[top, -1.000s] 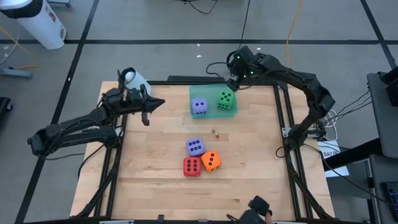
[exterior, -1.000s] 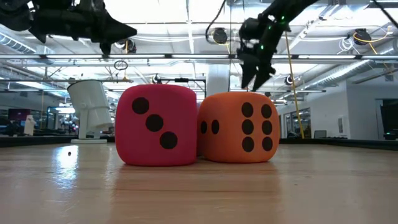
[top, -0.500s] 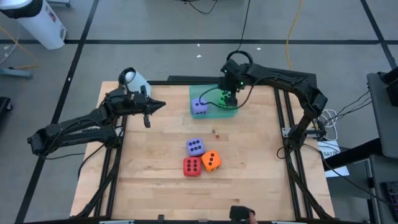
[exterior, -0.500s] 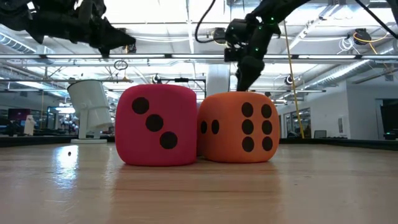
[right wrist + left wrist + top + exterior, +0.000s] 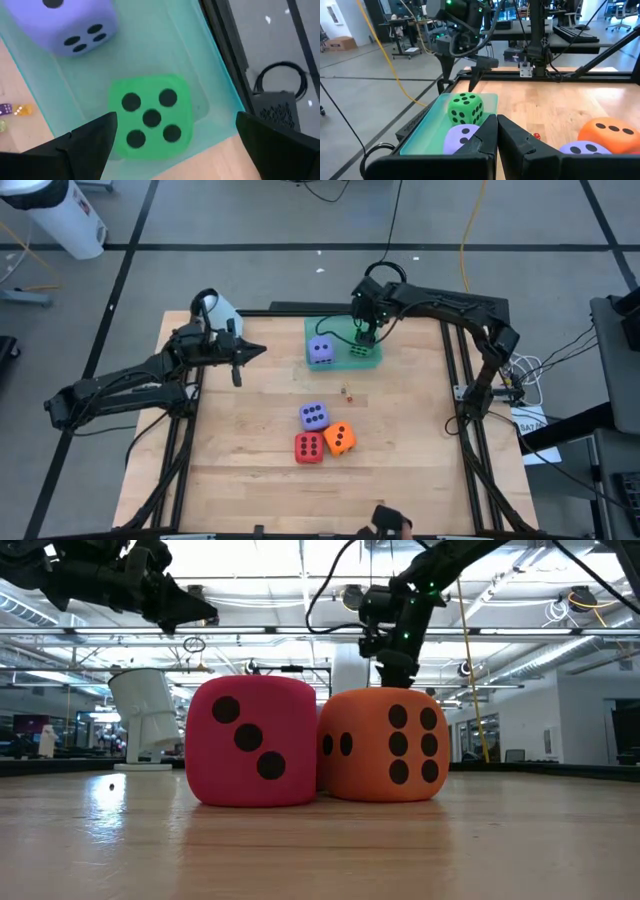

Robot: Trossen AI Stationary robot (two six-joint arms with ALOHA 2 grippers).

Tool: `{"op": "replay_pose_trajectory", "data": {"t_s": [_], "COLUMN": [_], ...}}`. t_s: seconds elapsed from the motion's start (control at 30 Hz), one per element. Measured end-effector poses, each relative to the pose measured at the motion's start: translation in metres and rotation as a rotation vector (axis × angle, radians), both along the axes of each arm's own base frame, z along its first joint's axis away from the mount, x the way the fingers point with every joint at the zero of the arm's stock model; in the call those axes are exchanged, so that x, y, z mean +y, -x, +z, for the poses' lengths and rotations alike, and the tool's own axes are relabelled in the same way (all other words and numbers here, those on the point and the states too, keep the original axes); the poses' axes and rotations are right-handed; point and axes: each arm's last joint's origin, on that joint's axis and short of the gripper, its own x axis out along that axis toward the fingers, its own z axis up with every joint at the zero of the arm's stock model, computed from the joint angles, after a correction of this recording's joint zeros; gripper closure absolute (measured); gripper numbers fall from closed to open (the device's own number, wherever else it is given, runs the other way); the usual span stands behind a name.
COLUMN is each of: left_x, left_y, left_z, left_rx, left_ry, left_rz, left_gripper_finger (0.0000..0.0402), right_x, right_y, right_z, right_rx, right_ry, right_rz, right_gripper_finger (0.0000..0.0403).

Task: Pick & Place Dice
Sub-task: Put the large green dice into the green container

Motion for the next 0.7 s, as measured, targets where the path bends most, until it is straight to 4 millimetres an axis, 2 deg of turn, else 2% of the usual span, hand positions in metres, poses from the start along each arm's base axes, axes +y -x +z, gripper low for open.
{"op": "replay_pose_trajectory", "data": {"t_s": [0.23,0.7], "left_x": [0.000,0.000], "left_y": [0.000,0.000], "left_z": [-0.001,-0.002], "left_rx": [0.006,0.013], "left_ry": [0.018,0.040], "left_rz": [0.001,0.003], "left_gripper_finger": [0.0385,0.0385], "right_x": [-0.004,-0.007], "right_y": [-0.005,-0.001], "right_z": [-0.010,-0.028], "right_rx": [-0.008,0.083], "right_ry": [-0.035,-0.050], "right_rz": [0.084,0.083], "right_gripper_finger": [0.0003,0.0003]}}
